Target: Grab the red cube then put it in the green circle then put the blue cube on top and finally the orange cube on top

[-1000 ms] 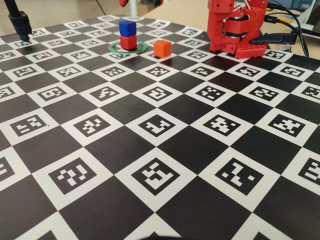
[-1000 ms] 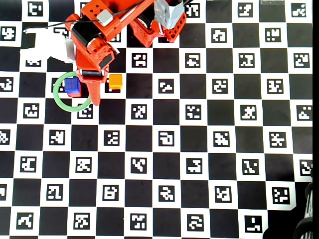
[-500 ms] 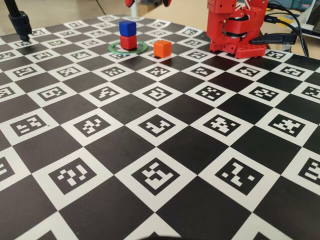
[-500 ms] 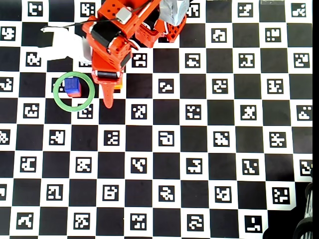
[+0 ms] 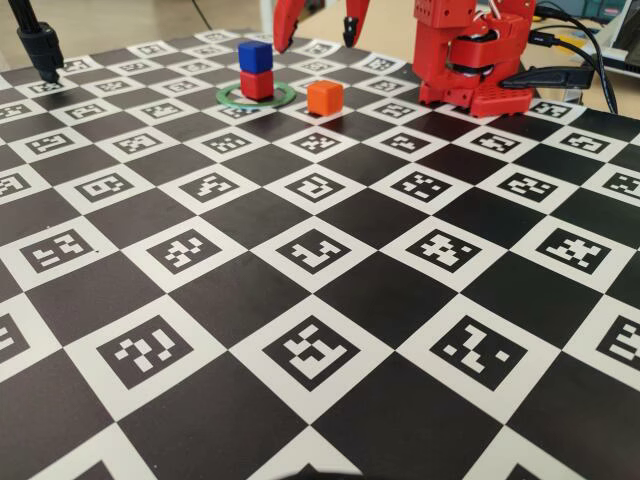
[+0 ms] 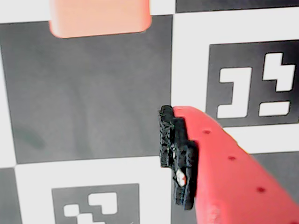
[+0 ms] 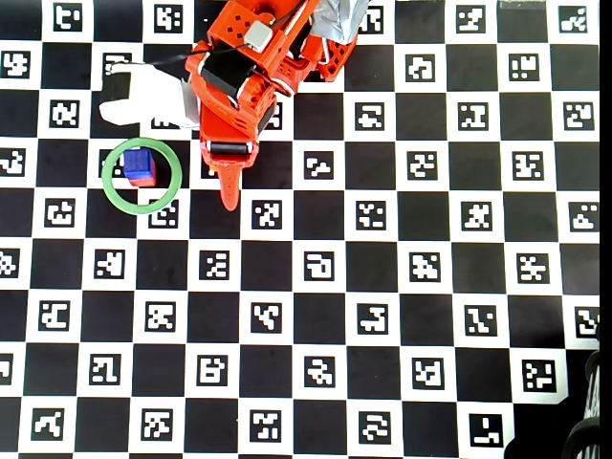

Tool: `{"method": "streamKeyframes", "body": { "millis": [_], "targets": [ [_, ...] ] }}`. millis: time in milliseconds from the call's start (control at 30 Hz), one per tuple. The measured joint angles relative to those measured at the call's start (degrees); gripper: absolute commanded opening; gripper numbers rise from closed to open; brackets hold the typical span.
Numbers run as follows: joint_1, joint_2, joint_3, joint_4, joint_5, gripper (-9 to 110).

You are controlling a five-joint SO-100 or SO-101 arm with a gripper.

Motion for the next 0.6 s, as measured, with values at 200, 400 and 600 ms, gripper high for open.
{"method": "streamKeyframes", "body": {
  "millis": [200,400,600],
  "targets": [
    [1.3,3.5,4.8,-3.3,-0.4,52],
    [2.9,5.4,10.6,-8.0,-1.9,52],
    [4.0,5.5,14.1,-12.0,-3.6,52]
  ]
}}
